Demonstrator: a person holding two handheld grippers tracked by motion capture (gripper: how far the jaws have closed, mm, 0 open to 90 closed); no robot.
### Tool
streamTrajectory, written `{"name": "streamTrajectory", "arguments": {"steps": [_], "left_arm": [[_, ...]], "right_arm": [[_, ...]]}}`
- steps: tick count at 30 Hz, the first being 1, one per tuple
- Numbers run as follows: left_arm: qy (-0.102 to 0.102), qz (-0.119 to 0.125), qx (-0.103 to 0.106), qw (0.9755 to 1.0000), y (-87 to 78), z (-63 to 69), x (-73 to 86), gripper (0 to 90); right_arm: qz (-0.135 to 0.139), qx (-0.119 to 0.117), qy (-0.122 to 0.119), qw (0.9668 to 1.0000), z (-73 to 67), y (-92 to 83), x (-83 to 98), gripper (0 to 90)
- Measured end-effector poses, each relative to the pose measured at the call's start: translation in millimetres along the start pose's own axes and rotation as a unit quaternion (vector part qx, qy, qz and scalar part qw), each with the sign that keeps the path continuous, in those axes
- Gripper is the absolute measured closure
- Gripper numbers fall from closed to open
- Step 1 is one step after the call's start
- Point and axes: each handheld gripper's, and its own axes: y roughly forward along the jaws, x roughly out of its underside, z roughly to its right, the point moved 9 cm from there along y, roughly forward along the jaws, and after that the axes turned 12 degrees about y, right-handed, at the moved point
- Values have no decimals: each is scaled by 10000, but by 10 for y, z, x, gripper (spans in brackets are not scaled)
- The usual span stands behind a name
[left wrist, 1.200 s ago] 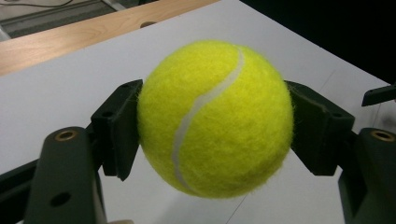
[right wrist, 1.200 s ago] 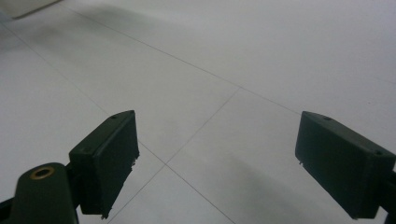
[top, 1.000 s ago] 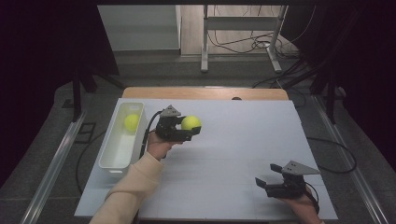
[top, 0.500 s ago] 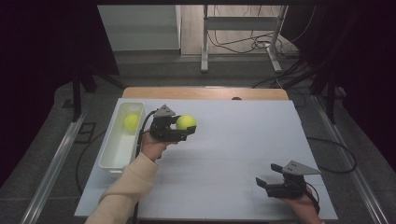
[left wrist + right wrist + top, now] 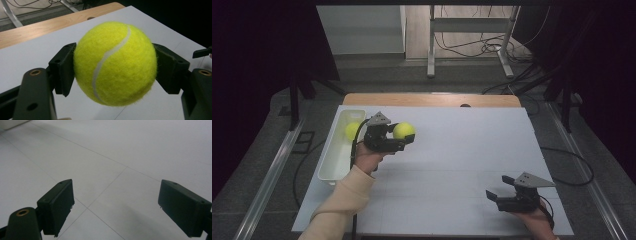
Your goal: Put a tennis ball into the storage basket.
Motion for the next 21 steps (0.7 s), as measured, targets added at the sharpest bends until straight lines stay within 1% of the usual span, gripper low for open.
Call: {"name": "streamTrajectory", "arguments": {"steps": [6,8,21], "left_arm": [[28,-33,-80,10000,-44,-16,18,272],[28,-30,-78,10000,-59,-21,30,272],[-114,49,-89,9999,-162,-90,130,272]], "right_arm": [[-7,-7,-7,10000,-9,3,3,135],[-16,-6,-28,10000,-11,3,6,135],[-41,9,-22,10000,6,8,16,135]]}}
